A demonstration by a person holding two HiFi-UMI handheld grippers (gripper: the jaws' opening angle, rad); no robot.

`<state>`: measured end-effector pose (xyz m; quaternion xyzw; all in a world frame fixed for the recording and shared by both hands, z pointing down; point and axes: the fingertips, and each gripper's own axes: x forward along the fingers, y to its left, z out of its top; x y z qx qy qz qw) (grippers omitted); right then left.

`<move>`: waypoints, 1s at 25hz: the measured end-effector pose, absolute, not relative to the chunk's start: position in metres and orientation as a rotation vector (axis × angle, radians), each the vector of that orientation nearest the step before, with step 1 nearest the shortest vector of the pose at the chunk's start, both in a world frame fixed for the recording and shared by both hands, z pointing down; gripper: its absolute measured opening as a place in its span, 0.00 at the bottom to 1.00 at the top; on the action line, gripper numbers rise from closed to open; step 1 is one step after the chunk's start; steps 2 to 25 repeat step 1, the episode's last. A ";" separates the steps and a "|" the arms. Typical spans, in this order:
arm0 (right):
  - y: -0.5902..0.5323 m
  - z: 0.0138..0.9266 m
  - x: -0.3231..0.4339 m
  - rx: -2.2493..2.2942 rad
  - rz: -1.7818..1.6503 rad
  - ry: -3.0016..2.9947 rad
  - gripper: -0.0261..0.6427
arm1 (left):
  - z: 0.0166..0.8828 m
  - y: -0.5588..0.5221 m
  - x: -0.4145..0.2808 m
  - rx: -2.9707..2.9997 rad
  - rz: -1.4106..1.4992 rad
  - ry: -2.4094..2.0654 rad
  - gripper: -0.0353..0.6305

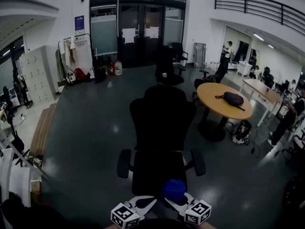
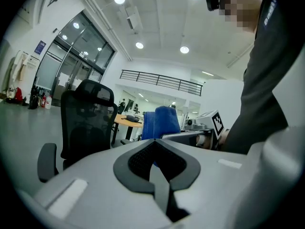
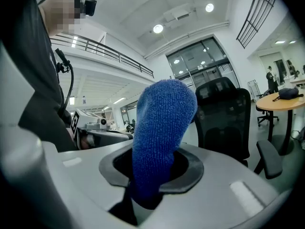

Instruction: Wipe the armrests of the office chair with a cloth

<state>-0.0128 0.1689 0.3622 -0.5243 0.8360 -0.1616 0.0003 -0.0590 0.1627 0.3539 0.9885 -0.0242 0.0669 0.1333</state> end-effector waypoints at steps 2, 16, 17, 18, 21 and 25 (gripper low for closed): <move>0.168 0.362 -0.012 -1.647 -0.509 2.625 0.22 | 0.354 0.164 -0.058 2.867 0.201 -0.065 0.08; 0.168 0.362 -0.012 -1.647 -0.509 2.625 0.22 | 0.354 0.164 -0.058 2.867 0.201 -0.065 0.08; 0.168 0.362 -0.012 -1.647 -0.509 2.625 0.22 | 0.354 0.164 -0.058 2.867 0.201 -0.065 0.08; 0.168 0.362 -0.012 -1.647 -0.509 2.625 0.22 | 0.354 0.164 -0.058 2.867 0.201 -0.065 0.08; 0.168 0.362 -0.012 -1.647 -0.509 2.625 0.22 | 0.354 0.164 -0.058 2.867 0.201 -0.065 0.08; 0.168 0.362 -0.012 -1.647 -0.509 2.625 0.22 | 0.354 0.164 -0.058 2.867 0.201 -0.065 0.08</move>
